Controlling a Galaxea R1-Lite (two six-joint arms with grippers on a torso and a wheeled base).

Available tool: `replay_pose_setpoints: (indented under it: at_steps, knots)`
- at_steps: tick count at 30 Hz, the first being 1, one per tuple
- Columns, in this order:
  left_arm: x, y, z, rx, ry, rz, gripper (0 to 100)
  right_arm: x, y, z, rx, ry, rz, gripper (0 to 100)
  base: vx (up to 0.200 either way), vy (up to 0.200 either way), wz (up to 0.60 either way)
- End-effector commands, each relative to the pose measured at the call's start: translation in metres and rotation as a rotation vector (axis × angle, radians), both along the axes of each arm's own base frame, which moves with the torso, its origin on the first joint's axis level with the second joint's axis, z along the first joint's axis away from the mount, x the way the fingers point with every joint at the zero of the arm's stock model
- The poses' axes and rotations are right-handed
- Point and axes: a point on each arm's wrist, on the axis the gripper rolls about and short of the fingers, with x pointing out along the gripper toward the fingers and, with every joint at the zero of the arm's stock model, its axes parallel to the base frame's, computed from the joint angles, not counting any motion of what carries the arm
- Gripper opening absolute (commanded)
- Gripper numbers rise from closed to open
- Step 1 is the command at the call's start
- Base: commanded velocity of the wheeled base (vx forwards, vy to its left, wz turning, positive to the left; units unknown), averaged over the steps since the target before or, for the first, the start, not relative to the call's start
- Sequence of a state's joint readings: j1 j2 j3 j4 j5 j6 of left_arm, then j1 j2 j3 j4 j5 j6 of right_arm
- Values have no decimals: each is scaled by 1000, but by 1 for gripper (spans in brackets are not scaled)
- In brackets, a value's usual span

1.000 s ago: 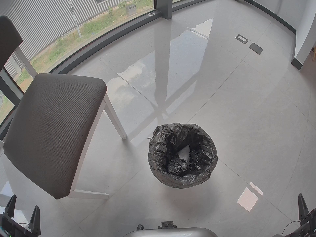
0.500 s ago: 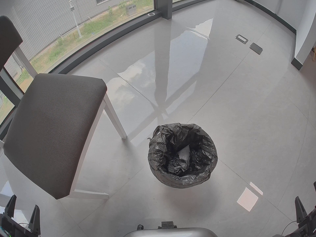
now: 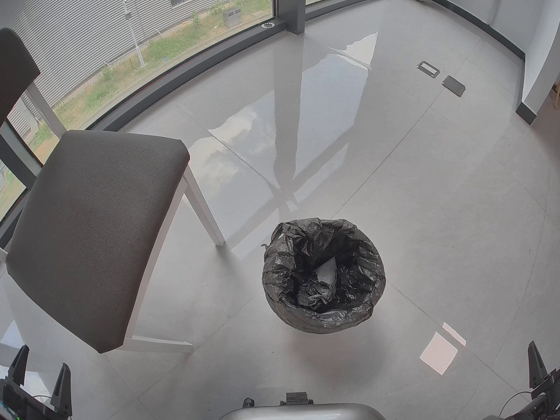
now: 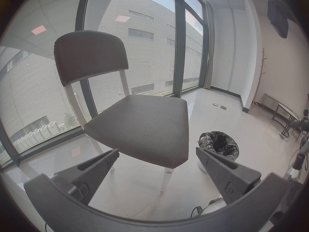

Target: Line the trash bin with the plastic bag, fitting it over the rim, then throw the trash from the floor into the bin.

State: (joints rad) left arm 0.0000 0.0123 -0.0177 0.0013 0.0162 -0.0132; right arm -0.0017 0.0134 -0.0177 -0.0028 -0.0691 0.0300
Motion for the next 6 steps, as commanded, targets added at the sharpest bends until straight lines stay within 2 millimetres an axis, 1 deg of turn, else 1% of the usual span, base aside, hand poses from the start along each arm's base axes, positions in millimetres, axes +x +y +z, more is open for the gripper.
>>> replay_pose_setpoints:
  at_steps: [1,6]
  knots:
    - [0,0,-5,6,4,-2,100,0,0,-5,-12,6,2,100,0,0,0]
    - [0,0,-5,9,4,-2,100,0,1,-5,-36,6,49,100,0,0,0]
